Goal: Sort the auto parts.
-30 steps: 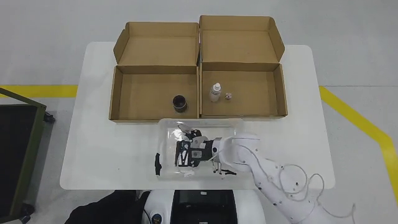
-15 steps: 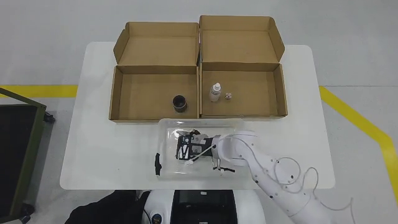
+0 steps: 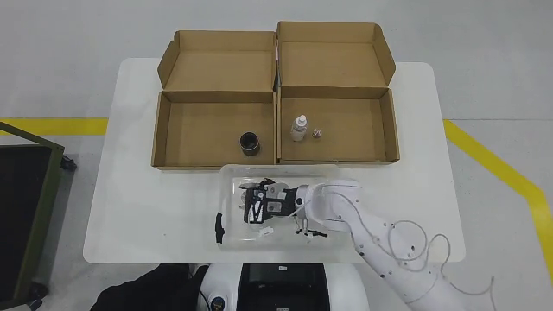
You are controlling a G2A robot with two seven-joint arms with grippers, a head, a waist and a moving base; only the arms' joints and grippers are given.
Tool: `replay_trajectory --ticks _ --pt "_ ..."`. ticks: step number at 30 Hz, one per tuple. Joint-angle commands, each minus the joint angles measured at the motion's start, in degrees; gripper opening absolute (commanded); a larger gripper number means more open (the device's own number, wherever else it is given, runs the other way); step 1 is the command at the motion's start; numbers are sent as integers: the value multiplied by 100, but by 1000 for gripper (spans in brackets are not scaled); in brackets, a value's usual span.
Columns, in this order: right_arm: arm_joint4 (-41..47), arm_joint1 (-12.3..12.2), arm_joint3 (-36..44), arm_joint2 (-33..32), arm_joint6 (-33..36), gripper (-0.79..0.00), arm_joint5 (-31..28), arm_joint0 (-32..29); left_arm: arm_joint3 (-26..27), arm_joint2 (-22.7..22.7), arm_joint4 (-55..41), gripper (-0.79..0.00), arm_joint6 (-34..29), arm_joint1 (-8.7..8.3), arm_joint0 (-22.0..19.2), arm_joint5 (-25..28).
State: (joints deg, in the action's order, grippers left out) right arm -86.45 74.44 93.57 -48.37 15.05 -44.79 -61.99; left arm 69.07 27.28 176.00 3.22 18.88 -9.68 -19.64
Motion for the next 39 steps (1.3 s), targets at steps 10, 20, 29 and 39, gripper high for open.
replay_trajectory --ticks 10,20,29,39 --pt "350 -98 635 -345 -823 -785 -43 -287 0 0 0 0 0 0 0 0" --pt "599 -26 536 -439 -2330 -785 782 -171 0 0 0 0 0 0 0 0" --pt "1204 67 369 -494 -3231 -785 1096 7 0 0 0 0 0 0 0 0" --pt "1510 132 383 -595 -4130 -785 1166 127 0 0 0 0 0 0 0 0"
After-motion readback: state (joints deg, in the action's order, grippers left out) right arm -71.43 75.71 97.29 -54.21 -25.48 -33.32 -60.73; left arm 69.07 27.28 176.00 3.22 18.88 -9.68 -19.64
